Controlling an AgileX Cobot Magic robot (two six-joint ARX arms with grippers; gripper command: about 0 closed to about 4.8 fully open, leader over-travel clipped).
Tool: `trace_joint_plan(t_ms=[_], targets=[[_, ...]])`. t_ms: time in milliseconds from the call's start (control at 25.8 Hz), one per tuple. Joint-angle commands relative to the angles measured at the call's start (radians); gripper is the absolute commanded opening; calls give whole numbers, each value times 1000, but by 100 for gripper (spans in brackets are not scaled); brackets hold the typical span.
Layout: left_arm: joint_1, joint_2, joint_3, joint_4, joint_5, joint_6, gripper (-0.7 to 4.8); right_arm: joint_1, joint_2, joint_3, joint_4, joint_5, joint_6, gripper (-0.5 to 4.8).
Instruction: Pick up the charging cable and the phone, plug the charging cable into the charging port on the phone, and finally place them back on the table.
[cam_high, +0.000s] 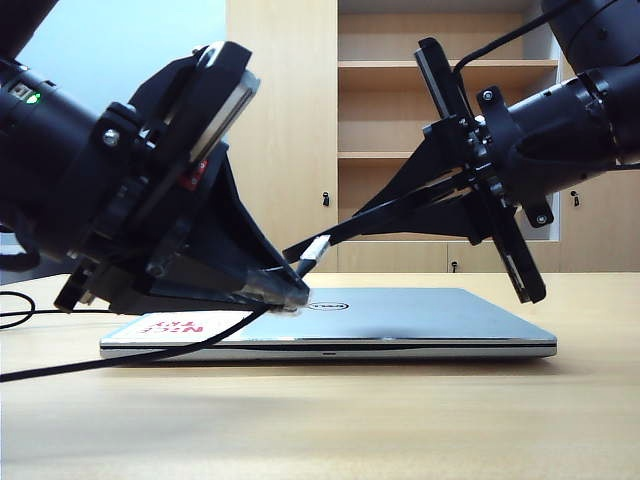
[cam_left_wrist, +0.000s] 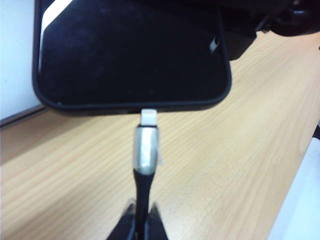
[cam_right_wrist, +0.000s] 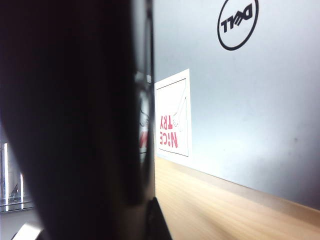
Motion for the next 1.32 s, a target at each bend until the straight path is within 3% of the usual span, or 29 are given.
trace_joint_plan(t_ms=[39,388,1318], targets=[[2,-3,7,18,-6,-3,-6,3,-5,6,39,21,-17,-5],[2,-3,7,18,-7,-3,-6,3,-5,7,74,56,-26,-5],[2,-3,7,18,-7,-22,-6,2,-5,5,77,-3,-114,-5]])
